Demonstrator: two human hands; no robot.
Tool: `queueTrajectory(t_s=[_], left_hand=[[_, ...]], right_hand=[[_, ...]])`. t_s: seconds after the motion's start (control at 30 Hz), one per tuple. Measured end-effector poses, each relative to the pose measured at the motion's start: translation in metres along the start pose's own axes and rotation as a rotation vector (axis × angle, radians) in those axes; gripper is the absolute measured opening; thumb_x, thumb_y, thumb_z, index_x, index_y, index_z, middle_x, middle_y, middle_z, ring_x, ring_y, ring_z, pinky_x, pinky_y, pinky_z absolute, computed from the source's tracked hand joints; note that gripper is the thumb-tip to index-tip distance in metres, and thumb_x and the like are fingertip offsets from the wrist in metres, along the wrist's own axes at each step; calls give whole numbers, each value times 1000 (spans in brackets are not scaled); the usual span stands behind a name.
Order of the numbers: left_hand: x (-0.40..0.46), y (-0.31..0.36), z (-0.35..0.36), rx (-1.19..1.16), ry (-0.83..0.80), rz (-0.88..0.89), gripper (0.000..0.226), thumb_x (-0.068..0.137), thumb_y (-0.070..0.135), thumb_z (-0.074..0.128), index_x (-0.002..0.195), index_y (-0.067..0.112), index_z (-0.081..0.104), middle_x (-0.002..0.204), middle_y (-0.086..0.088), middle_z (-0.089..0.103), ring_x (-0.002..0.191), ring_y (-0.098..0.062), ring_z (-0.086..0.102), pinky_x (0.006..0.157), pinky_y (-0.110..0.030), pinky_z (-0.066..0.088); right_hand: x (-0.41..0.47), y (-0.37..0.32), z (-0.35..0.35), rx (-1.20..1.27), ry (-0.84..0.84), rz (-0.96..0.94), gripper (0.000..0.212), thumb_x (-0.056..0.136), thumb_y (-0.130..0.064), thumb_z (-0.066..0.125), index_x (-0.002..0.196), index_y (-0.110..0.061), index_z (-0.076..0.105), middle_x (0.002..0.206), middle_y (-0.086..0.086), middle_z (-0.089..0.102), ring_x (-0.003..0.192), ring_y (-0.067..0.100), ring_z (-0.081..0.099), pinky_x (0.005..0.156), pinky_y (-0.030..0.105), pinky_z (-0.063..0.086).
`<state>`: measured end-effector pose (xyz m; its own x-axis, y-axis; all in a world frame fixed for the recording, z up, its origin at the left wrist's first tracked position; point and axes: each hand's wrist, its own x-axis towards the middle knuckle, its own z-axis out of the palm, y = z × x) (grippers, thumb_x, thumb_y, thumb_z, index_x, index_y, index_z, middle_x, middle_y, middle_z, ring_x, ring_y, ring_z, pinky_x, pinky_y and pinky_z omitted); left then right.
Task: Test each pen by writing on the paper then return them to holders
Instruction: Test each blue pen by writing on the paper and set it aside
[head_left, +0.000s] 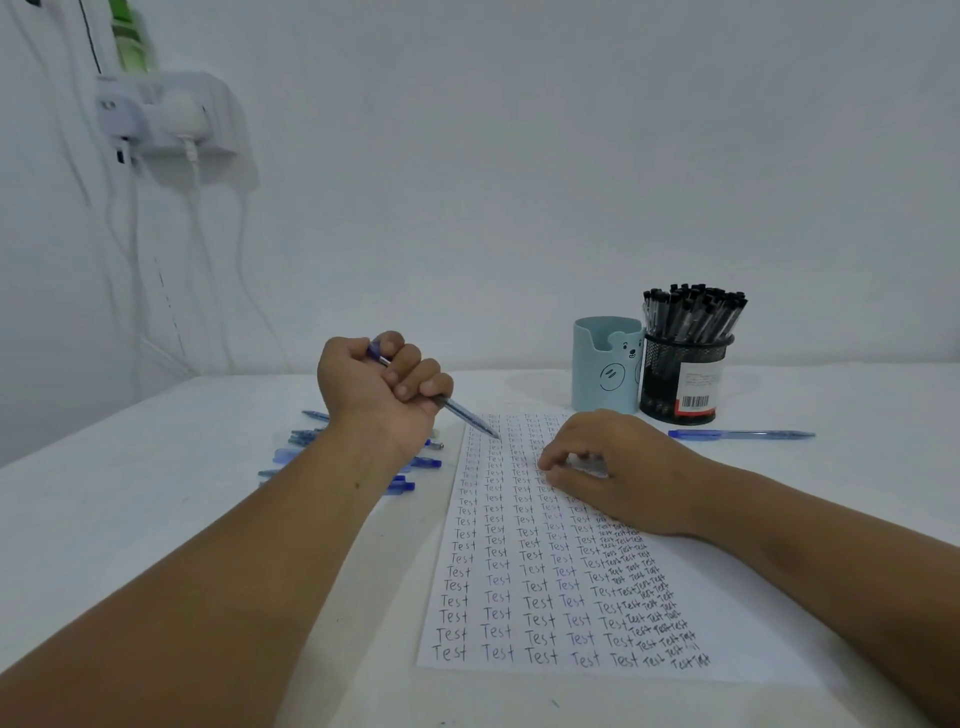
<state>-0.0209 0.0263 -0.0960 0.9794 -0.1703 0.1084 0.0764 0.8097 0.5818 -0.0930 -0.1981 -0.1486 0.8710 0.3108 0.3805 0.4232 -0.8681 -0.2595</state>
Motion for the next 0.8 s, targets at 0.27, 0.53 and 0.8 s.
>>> queueTrajectory(t_s=[0.27, 0.53, 0.8], left_hand=[[-8, -15, 4, 28, -135, -54, 8, 69, 18, 37, 62, 14, 36, 55, -2, 26, 46, -18, 27, 56, -27, 43], [-23, -34, 14, 45, -256, -171, 17, 75, 14, 36, 60, 10, 44, 63, -10, 48, 63, -29, 54, 93, -49, 52], [-8, -38, -8, 1226, -347, 181, 28, 101, 39, 43, 105, 31, 70, 112, 12, 71, 117, -6, 56, 105, -32, 37]], right_hand=[[-5, -5, -8, 112, 224, 2, 52, 98, -58, 40, 108, -18, 73, 95, -1, 70, 86, 15, 63, 78, 39, 55], [-1, -16, -7, -94, 339, -116, 24, 89, -49, 68, 94, -28, 78, 61, -17, 41, 55, 3, 42, 53, 33, 45], [-9, 8, -22, 358, 337, 374, 13, 90, -15, 66, 78, -10, 67, 59, 6, 63, 51, 13, 47, 50, 26, 42]])
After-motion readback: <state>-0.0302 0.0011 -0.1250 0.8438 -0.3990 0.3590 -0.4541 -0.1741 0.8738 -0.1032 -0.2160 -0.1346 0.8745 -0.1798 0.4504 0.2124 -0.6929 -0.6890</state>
